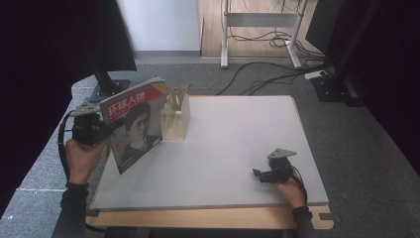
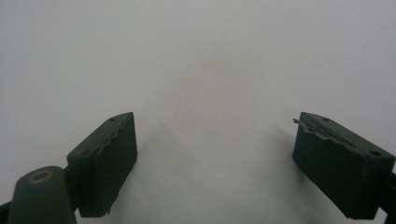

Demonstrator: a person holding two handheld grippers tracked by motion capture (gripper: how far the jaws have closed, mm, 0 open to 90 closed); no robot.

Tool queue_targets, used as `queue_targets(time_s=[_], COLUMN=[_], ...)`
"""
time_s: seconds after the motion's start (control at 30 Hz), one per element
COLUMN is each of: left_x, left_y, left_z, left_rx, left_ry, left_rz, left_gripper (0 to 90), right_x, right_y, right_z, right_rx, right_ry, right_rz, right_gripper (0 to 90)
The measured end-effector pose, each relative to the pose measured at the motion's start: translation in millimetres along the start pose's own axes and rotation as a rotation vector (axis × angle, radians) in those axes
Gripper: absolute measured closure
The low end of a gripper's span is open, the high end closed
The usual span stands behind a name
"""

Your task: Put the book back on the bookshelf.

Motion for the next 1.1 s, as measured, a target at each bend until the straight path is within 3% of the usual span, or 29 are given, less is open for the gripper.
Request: queue_targets(time_s=[0.43,0.83,1.03,1.1], left_x=[18.7,24.7,29.2,29.1], left_y=[14.9,35.5,39.8,40.4], left_z=[16.9,55.5,72.9,79.5], left_rx=[-0.017,-0.047,-0.101,-0.107], left_ry=[0.041,0.078,0.091,0.094], left_rz=[-0.069,-0.103,-0.122,-0.112], left_gripper=[87.2,87.1,87.1,87.0], right_x=[0.1,0.1,-0.1,-0.1], right_y=[-0.1,-0.1,-0.2,-0.2], right_z=[0.0,0.1,0.1,0.1], right_rx=[-0.001,-0.003,-0.003,-0.003], right_ry=[-0.002,-0.001,0.0,0.0], right_rz=[-0.002,0.0,-0.001,-0.002], right_gripper=[13.1,13.1,13.1,13.1])
Point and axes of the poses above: each handheld gripper's, and its own axes: z roughly forward along the jaws, y roughly out of its top, x roughly to its left, the point moved 2 cm from there along z, roughly forward along the jaws, and after that the axes turned 15 degrees about x, right-handed, at the moved point
